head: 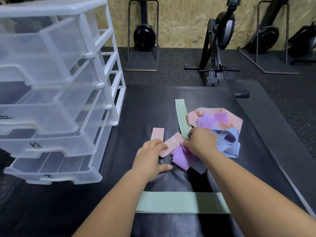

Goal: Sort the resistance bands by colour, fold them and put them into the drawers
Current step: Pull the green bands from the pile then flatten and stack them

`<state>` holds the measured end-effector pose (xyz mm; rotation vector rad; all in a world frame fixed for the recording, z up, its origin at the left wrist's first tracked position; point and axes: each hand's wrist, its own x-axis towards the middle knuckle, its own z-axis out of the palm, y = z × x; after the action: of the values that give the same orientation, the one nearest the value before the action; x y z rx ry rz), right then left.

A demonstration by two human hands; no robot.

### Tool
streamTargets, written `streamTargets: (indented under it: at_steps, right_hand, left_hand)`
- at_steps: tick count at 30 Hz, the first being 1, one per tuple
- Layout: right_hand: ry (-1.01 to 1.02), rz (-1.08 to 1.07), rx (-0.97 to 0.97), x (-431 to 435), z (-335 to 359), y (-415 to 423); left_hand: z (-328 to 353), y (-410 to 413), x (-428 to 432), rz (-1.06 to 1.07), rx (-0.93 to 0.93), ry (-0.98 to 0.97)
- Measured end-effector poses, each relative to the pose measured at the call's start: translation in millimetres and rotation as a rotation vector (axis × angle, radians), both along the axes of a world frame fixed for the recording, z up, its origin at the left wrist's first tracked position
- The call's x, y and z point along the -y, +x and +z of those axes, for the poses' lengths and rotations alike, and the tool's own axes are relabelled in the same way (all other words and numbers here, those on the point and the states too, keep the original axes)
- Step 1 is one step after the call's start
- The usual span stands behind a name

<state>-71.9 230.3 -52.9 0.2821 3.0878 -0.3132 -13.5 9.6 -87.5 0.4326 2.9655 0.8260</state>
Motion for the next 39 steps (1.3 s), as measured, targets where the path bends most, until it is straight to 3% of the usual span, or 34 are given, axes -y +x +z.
streamTargets:
  at_steps: [5, 10, 15, 17, 21, 25, 32, 39]
  right_hand:
    - [0.056, -0.024, -0.106, -3, 2, -2]
    - [-0.155, -0.119, -0.297, -11, 36, -8]
    - [-0.562, -0.118, -0.259, -15, 82, -15]
    - [-0.619, -0.108, -0.276, -18, 94, -11]
    - [-0.413, 0.003, -0.263, -30, 103, -2]
    - [-0.291, 0.059, -0.205, -39, 102, 8]
    - [-0.435, 0.248, -0.195, -43, 94, 28]
    - [-0.44, 0.402, -0.28, -34, 92, 42]
  left_hand:
    - [0, 0, 0, -0.004, -0.005, -0.01]
    - [2, -1, -2, -0.007, -0.003, -0.033]
    - [9, 4, -6, -0.001, -0.012, -0.077]
    - [14, 7, -8, 0.009, -0.024, -0.117]
    - [21, 15, -15, 0.031, -0.07, -0.223]
    - [25, 22, -20, 0.064, -0.059, -0.186]
    - [69, 13, -27, 0.113, -0.159, 0.203]
    - [109, -3, -48, 0.046, -0.207, 0.184]
